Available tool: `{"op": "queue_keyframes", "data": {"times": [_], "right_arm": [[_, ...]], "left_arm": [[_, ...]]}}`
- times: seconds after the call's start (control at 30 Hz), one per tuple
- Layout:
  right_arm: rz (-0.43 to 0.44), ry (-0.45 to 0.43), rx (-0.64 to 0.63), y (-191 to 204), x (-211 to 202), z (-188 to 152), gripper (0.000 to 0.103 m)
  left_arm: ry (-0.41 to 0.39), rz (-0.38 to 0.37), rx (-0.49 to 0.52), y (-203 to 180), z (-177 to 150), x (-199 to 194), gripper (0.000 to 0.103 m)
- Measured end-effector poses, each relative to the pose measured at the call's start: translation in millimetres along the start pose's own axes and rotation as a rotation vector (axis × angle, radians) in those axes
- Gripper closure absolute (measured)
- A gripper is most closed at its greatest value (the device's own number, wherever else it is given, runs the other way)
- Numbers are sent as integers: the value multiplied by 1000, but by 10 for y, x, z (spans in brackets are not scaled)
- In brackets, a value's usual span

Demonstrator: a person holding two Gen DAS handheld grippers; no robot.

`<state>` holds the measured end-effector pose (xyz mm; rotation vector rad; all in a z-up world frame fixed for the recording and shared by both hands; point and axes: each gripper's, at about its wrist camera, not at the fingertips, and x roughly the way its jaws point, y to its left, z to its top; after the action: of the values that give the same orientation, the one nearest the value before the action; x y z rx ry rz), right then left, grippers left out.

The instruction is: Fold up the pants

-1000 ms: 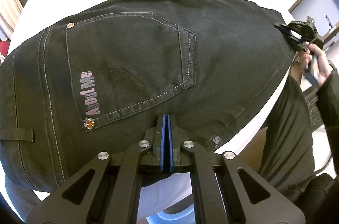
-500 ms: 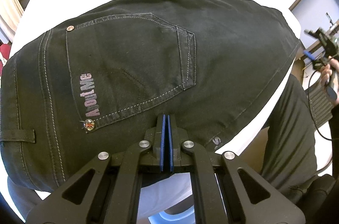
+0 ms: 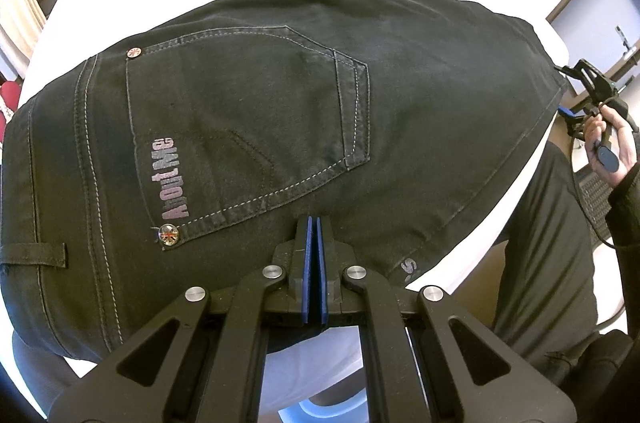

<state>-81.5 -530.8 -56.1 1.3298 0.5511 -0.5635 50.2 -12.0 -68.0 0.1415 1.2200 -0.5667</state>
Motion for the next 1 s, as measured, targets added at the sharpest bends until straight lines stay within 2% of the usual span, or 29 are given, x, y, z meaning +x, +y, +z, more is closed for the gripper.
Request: {"op": "queue_keyframes", "data": {"times": [0.07, 0.47, 0.63, 0.7, 0.77, 0.8, 0.87, 0.93, 1.0], "right_arm": [[24, -8, -11, -12, -96, 1, 35], [219, -47, -23, 46, -154, 26, 36], [216, -59, -6, 72, 6, 148, 37], [192, -46, -14, 119, 160, 229, 41], [199, -27, 2, 115, 255, 274, 46], [199, -22, 10, 110, 281, 293, 56], [217, -4, 14, 99, 325, 304, 87], [219, 0, 32, 56, 352, 294, 92], [232, 1, 51, 15, 365, 290, 94]], "left_arm": [[0, 0, 2, 4, 2, 0, 101], [0, 1, 3, 13, 3, -3, 101], [0, 3, 3, 9, 4, -1, 101], [1, 4, 5, 5, 5, 3, 101], [1, 4, 4, 3, 7, 4, 101], [1, 3, 3, 6, 8, 5, 101], [1, 2, 2, 12, 7, 6, 101], [2, 2, 3, 11, 9, 5, 101], [4, 1, 5, 10, 16, 6, 101]]}}
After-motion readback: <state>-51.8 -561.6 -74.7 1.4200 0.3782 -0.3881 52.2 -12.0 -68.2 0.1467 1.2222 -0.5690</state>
